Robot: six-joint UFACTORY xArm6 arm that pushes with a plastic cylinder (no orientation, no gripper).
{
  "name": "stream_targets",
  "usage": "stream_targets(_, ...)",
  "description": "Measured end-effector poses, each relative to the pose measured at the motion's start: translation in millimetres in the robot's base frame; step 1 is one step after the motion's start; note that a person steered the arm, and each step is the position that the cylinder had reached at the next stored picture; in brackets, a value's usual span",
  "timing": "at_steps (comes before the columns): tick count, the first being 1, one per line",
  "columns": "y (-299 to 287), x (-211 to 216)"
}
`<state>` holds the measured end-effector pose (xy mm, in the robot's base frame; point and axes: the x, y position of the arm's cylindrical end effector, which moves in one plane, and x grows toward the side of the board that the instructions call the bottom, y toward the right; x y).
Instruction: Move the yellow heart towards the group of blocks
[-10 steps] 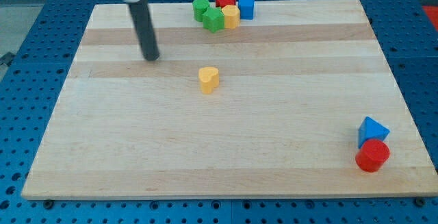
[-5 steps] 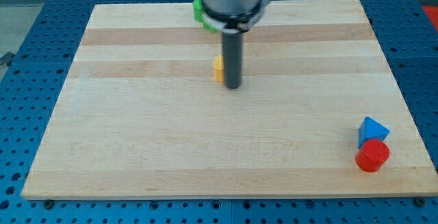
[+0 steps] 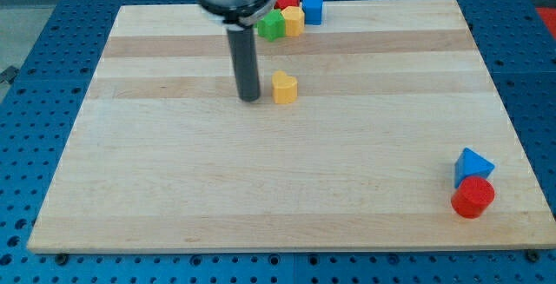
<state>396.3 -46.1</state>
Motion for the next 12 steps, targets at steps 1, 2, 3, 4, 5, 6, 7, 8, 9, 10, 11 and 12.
stream_targets(1, 58, -17)
stream_targets(2, 79, -25)
stream_targets(3, 45, -14)
stream_targets(4, 37, 20)
stream_targets(5, 65, 39)
stream_targets(6, 92, 32)
stream_targets(7, 93, -1)
stream_targets(8, 91, -40)
stream_targets(9, 90, -49)
stream_targets(10, 90, -29)
stream_targets(11, 108, -1)
stream_targets(12, 150, 3)
